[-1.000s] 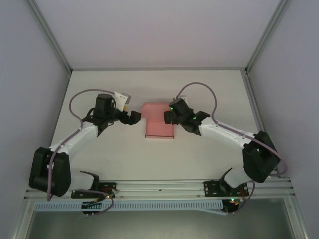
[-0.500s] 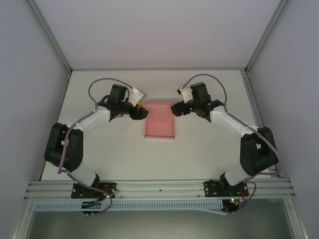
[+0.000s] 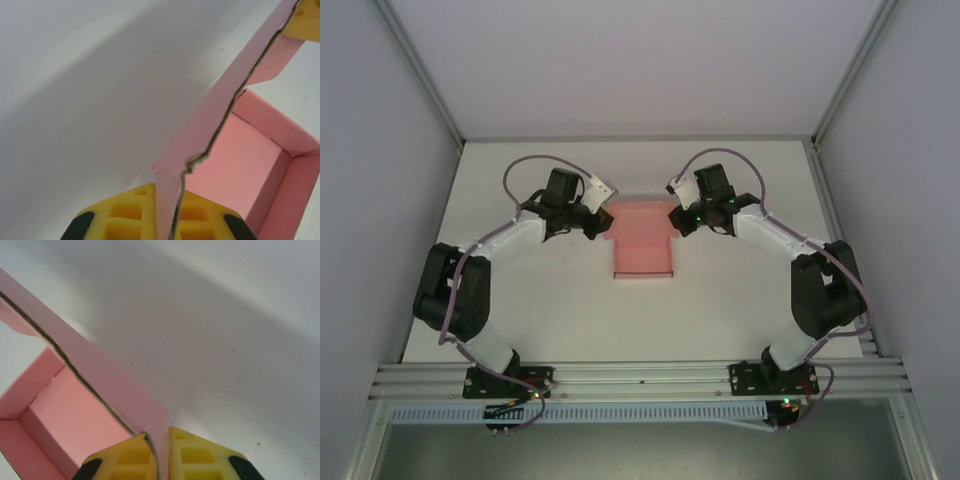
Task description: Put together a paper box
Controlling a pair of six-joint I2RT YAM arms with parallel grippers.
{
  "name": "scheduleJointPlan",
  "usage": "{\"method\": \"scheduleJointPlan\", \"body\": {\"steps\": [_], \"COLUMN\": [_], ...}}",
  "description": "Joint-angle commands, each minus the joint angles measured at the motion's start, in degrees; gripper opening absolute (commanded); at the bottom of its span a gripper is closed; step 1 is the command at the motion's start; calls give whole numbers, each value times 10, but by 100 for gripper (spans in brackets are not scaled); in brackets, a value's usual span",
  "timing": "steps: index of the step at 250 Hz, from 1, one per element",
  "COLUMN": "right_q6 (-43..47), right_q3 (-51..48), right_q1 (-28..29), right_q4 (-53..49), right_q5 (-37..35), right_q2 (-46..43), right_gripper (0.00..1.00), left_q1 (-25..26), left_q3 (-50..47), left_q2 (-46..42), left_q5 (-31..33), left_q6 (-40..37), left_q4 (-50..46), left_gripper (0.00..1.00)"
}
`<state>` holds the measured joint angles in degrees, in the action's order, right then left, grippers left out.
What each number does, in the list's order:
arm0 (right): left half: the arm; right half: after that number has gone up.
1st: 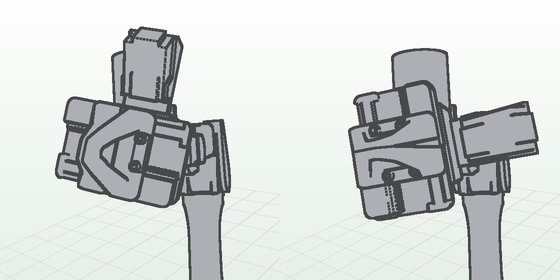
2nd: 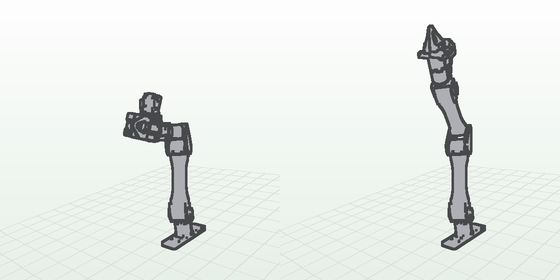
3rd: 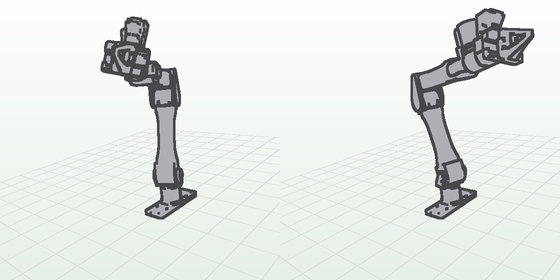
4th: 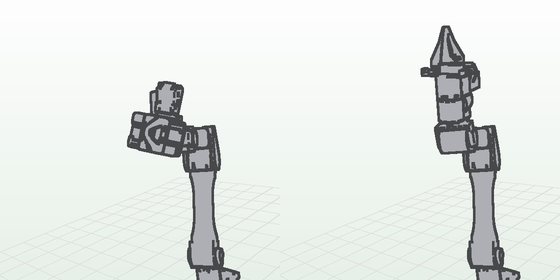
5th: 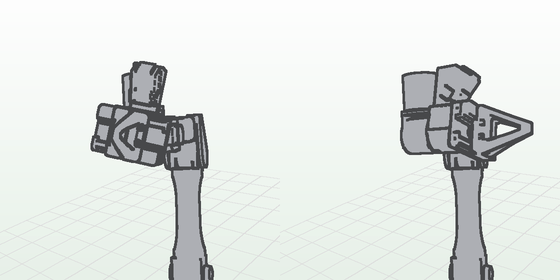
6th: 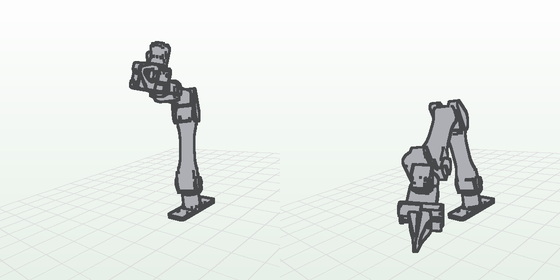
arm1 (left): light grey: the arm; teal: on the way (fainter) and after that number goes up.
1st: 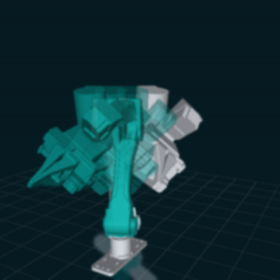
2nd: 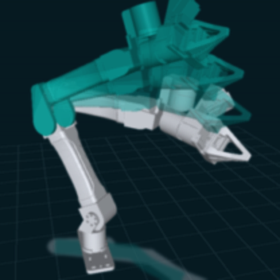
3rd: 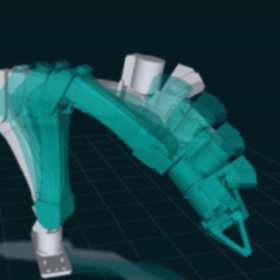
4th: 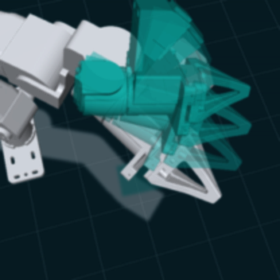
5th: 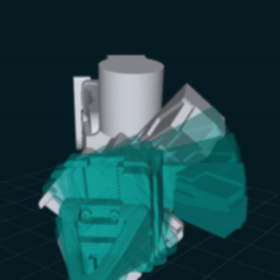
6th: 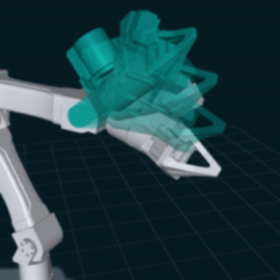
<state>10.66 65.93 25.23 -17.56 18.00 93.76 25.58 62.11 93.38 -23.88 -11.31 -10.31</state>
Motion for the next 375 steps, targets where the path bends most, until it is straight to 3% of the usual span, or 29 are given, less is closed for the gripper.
{"method": "scheduleJointPlan", "body": {"steps": [1,31,89,111,134,181,221,276,330,375], "right_q6": [-35,-105,-339,-408,-434,-414,-408,-388,-382,-386], "right_q3": [-14,-42,-71,-71,-83,-121,-165,-204,-258,-287], "right_q1": [12,55,96,104,112,131,147,183,204,230], "right_q4": [23,95,201,216,265,338,388,415,477,506], "right_q5": [-32,-133,-272,-315,-311,-301,-313,-377,-413,-454], "right_q2": [-24,-48,-29,-12,2,15,7,-6,-22,-22], "right_gripper": [5,4,2,3,3,2,1,1,2,2], "left_q1": [15,37,91,97,97,98,98,100,107,115], "left_q3": [-15,-11,-15,-17,-22,-47,-68,-158,-234,-263], "left_q2": [-39,-44,-20,-4,8,17,20,-18,-54,-49], "left_q5": [93,147,297,301,292,291,267,254,239,231], "left_q6": [59,131,260,292,302,337,367,395,383,419], "left_q4": [44,64,141,162,187,233,264,351,415,452], "left_gripper": [0,0,0,0,0,5,0,0,10,5]}}
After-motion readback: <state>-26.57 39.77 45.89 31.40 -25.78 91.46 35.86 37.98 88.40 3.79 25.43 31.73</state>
